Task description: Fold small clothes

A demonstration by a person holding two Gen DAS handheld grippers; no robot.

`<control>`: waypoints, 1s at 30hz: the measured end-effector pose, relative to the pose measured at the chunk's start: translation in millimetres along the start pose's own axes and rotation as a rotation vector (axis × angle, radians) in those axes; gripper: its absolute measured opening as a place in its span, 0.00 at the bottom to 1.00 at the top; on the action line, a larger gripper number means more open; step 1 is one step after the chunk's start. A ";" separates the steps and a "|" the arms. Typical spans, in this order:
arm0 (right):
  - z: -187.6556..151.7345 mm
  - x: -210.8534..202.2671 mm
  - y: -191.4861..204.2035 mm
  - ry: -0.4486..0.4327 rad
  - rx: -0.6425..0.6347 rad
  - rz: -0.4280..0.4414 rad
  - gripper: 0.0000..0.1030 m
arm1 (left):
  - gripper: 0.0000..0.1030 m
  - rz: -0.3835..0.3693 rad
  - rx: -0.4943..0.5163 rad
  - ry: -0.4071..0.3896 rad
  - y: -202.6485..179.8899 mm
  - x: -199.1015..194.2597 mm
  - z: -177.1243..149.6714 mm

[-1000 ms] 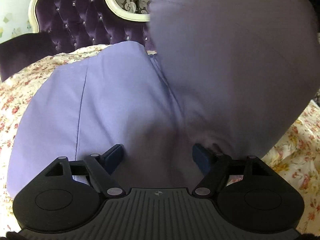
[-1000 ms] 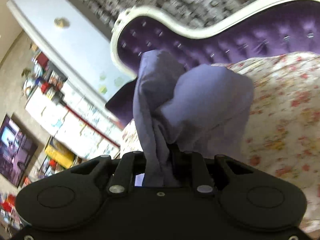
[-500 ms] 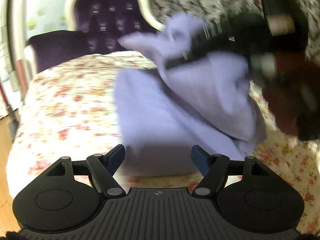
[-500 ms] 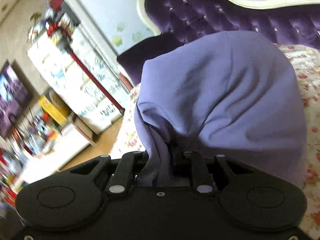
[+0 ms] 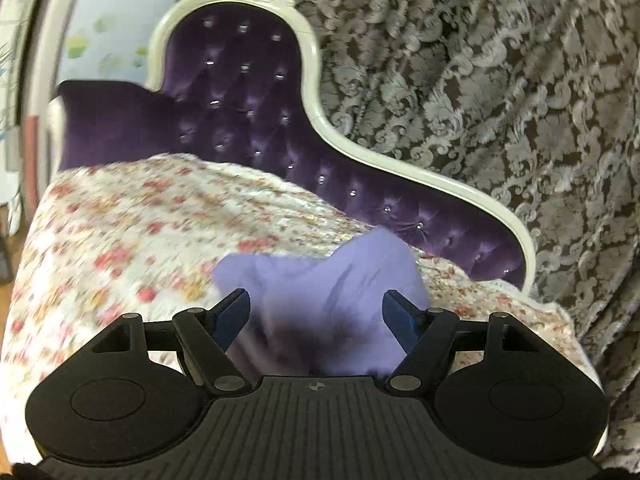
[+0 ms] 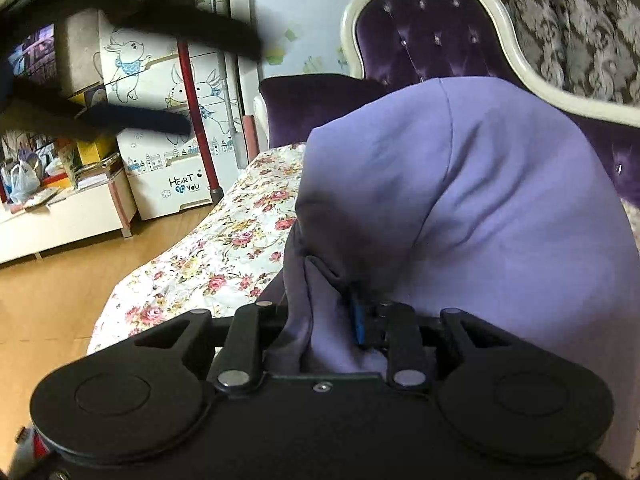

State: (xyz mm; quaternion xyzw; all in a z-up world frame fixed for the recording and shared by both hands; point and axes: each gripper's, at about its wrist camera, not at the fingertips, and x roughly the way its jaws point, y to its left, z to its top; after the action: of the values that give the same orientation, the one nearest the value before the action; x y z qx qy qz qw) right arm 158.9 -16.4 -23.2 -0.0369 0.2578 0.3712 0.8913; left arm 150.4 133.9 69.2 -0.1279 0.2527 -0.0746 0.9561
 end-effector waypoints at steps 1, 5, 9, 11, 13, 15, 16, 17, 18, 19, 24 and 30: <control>-1.7 -0.6 2.4 -0.007 -0.013 -0.003 0.39 | 0.70 -0.002 0.016 0.020 -3.8 8.0 1.9; -4.8 -0.4 13.1 -0.028 -0.066 -0.014 0.42 | 0.70 0.042 0.096 0.133 -10.3 60.3 5.6; -0.4 0.7 16.3 -0.042 -0.095 0.019 0.47 | 0.70 0.205 0.134 0.257 11.4 99.1 -10.1; -1.5 -7.1 18.8 -0.052 -0.112 0.063 0.48 | 0.70 0.225 0.112 0.310 27.6 114.9 -19.1; -2.8 -16.9 22.5 -0.057 -0.143 0.087 0.48 | 0.72 0.197 0.071 0.321 43.0 119.4 -25.1; -2.3 -34.0 19.2 -0.066 -0.135 0.122 0.48 | 0.72 0.164 0.024 0.318 54.2 117.5 -27.1; -1.2 -42.6 15.2 -0.069 -0.115 0.150 0.48 | 0.72 0.153 0.011 0.318 57.7 116.6 -25.5; 0.7 -54.1 10.2 -0.075 -0.093 0.179 0.46 | 0.72 0.147 0.005 0.317 61.5 115.5 -25.4; 3.0 -66.9 4.2 -0.086 -0.077 0.203 0.46 | 0.72 0.149 0.007 0.317 63.3 116.5 -23.4; 4.0 -74.1 -2.6 -0.099 -0.065 0.208 0.46 | 0.72 0.151 0.013 0.314 65.9 116.8 -22.9; 5.7 -99.3 -54.4 -0.153 0.063 0.033 0.29 | 0.73 0.162 0.004 0.310 76.2 116.2 -19.5; -12.7 -58.5 -39.0 -0.021 0.001 0.020 0.12 | 0.73 0.157 0.003 0.306 81.3 115.6 -21.1</control>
State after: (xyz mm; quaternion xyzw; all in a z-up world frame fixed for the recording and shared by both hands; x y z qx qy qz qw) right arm 145.4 -85.4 -10.5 -0.0300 0.2490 0.3804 0.8902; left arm 245.6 183.3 -25.1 -0.0936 0.4044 -0.0189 0.9096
